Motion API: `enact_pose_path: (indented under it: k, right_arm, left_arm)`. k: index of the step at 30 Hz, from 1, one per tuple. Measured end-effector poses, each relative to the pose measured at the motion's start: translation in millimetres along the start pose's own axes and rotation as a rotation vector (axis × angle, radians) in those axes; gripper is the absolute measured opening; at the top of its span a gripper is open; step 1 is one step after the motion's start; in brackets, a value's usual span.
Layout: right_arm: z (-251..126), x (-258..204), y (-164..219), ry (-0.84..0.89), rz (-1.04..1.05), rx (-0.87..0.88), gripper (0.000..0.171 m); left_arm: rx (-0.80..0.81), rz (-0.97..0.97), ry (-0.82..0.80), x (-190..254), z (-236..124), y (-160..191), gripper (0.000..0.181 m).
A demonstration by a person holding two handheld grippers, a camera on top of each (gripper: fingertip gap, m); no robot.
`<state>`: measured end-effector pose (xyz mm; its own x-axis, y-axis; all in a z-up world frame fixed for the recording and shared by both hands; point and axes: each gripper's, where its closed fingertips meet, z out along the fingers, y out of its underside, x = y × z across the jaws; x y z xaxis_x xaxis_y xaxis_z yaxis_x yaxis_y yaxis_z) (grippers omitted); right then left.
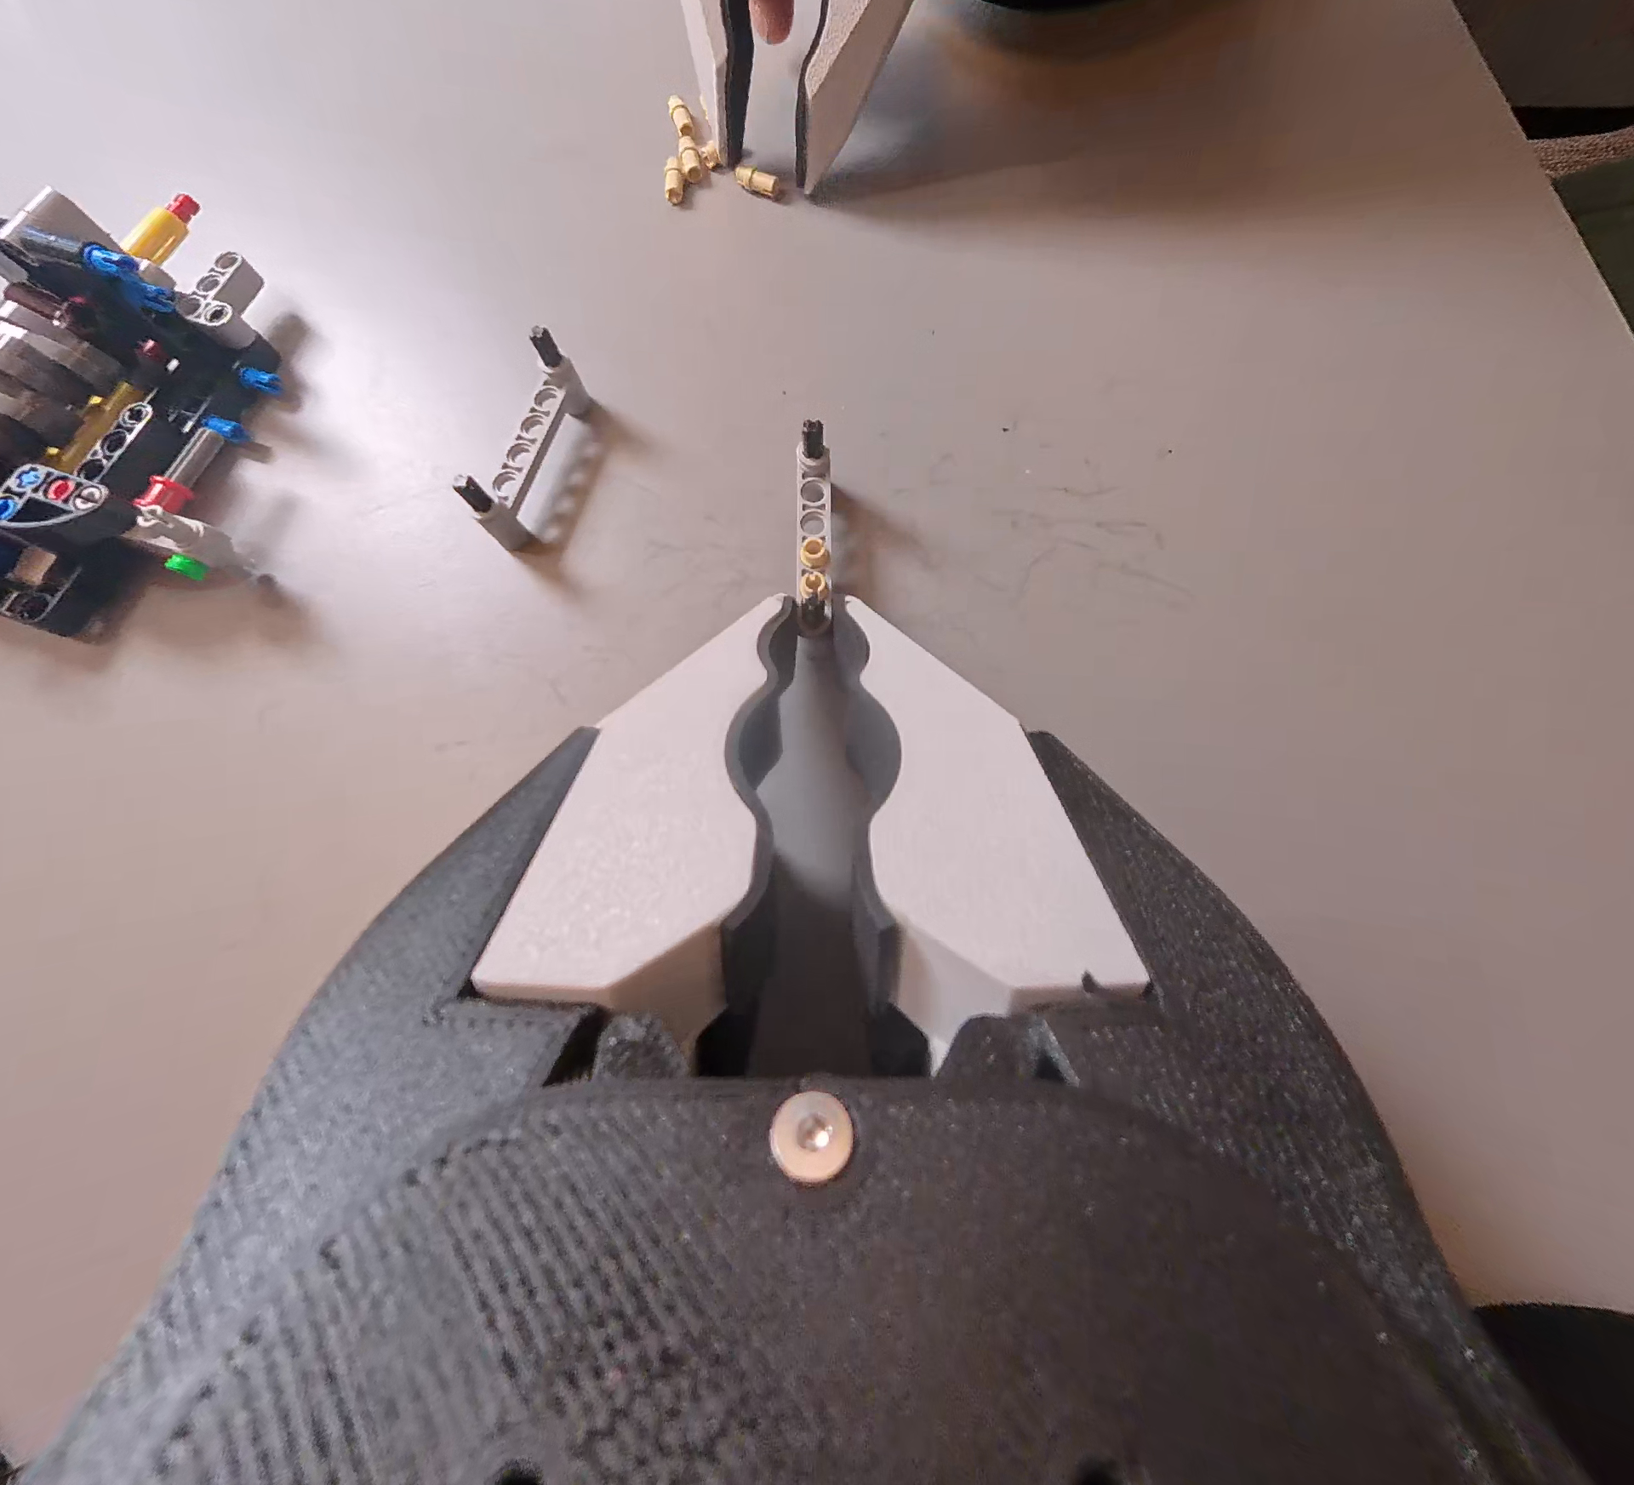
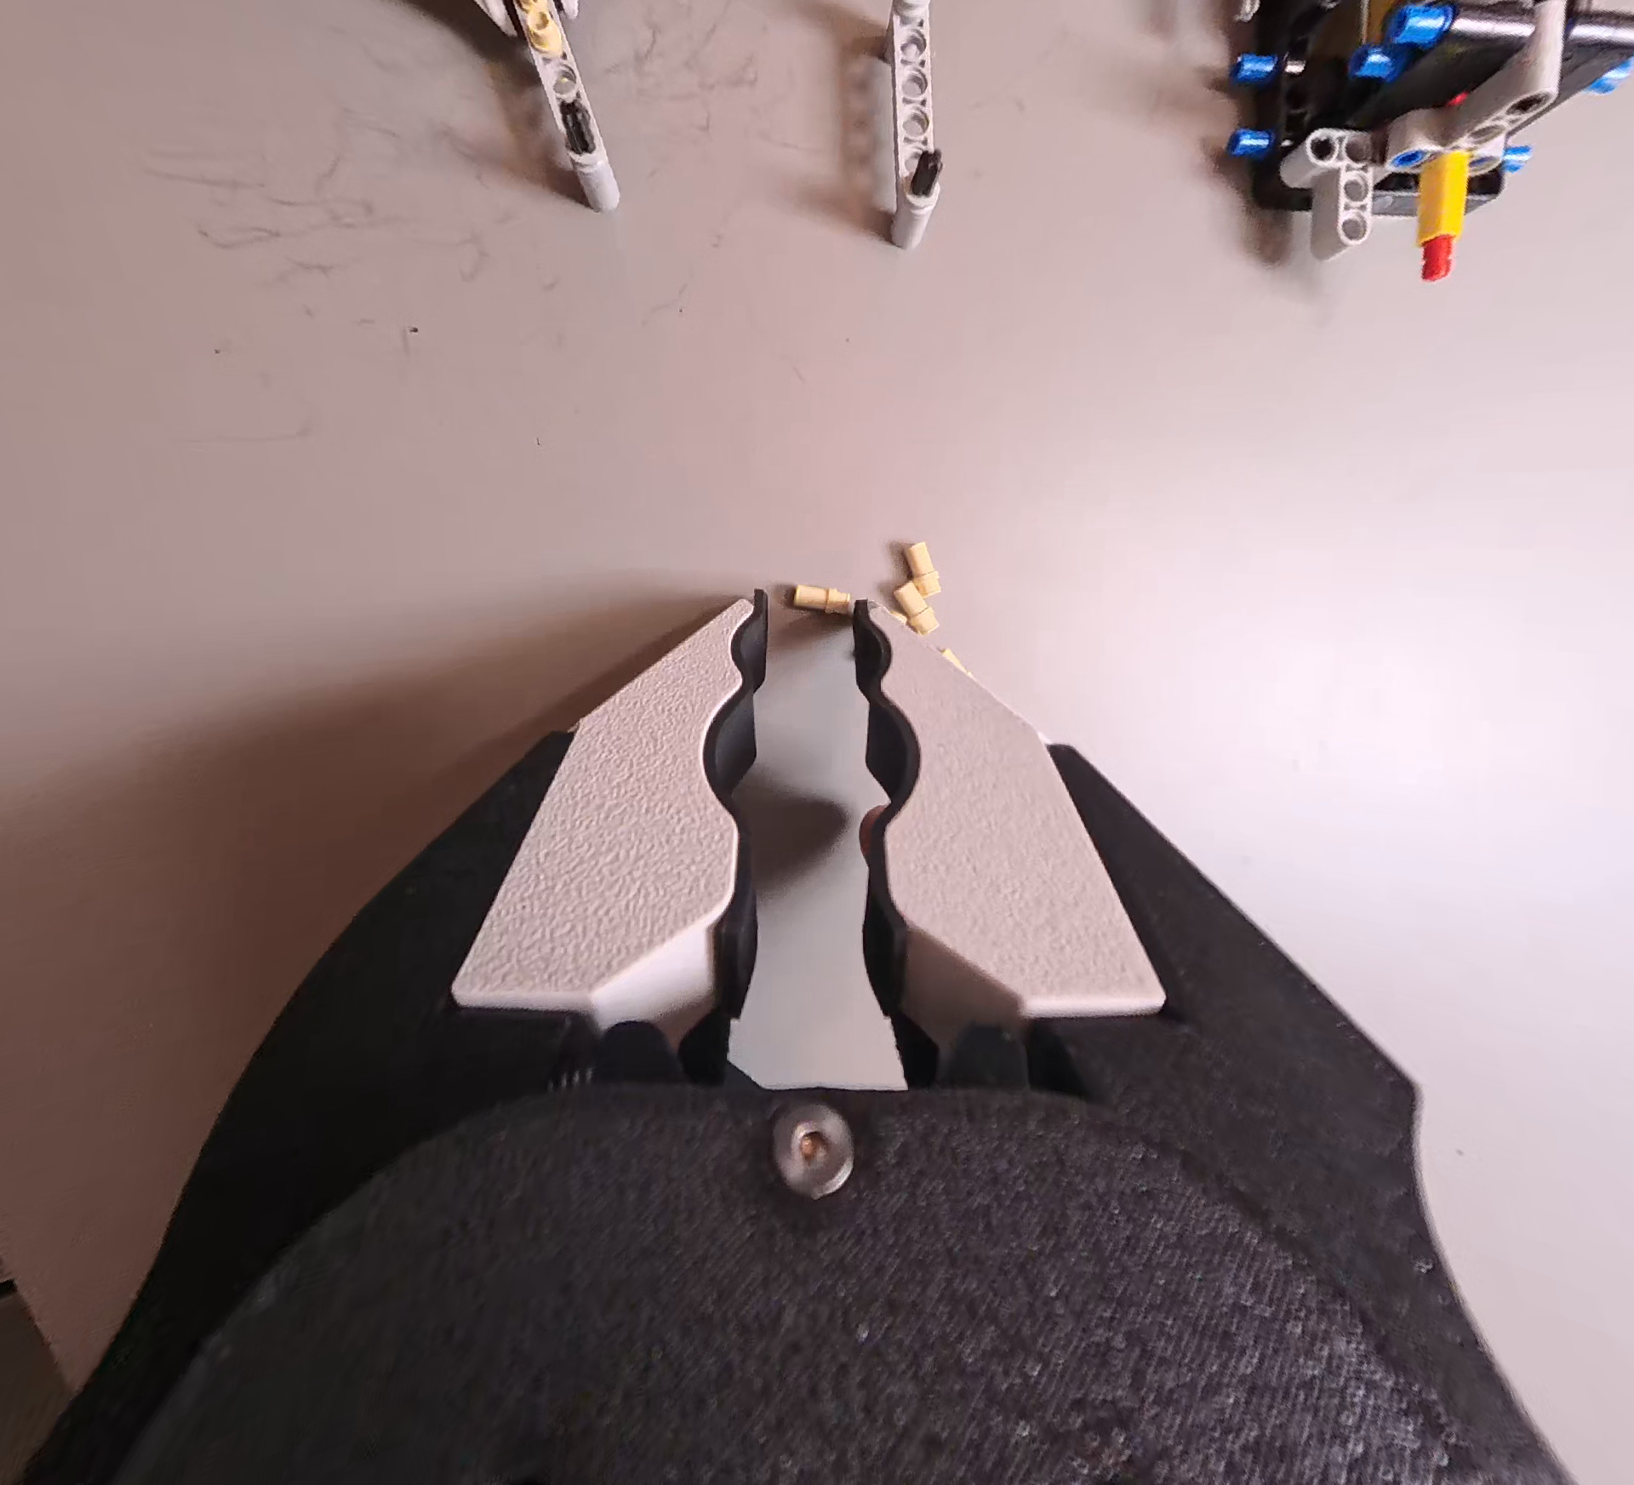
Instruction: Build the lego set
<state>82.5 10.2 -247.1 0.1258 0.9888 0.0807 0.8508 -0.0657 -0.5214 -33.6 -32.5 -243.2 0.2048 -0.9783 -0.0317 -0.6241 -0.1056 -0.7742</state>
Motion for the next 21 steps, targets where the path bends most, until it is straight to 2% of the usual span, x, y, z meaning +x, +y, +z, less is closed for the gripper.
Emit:
enact_pose_path:
  k: [3, 5, 8, 11, 13, 16, 21]
  right_arm:
    - [0.9, -0.7, -0.4, -0.029, 0.023, 0.004, 0.017]
    - [1.9, -2.4, -1.6, -0.039, 0.029, 0.017, 0.01]
    - [3.0, -4.8, -4.8, -0.027, 0.016, 0.042, 0.01]
    - [-6.4, -12.0, -32.4, 0.032, -0.057, 0.214, 0.01]
    - [-25.3, -18.0, -65.5, 0.169, -0.171, 0.394, 0.01]
    - [-55.1, -34.9, -108.0, 0.448, -0.383, 0.578, 0.01]
    - [-75.7, -73.5, -147.4, 0.727, -0.643, 0.69, 0.01]
  left_arm:
    - [-0.001, -0.001, -0.003, -0.7, -0.1, 0.2, 0.006]
    - [-0.002, -0.002, -0.008, -1.6, -0.2, 0.7, 0.009]
    - [0.017, -0.013, -0.006, -2.4, -2.2, -1.6, 0.017]
    - [0.072, -0.042, -0.015, -5.4, -9.3, -9.9, 0.023]
    - [0.189, -0.102, 0.014, -1.0, -20.2, -31.4, 0.021]
    - [0.387, -0.242, 0.147, 16.9, -38.5, -71.7, 0.021]
    - [0.616, -0.426, 0.37, 39.2, -62.6, -111.7, 0.021]
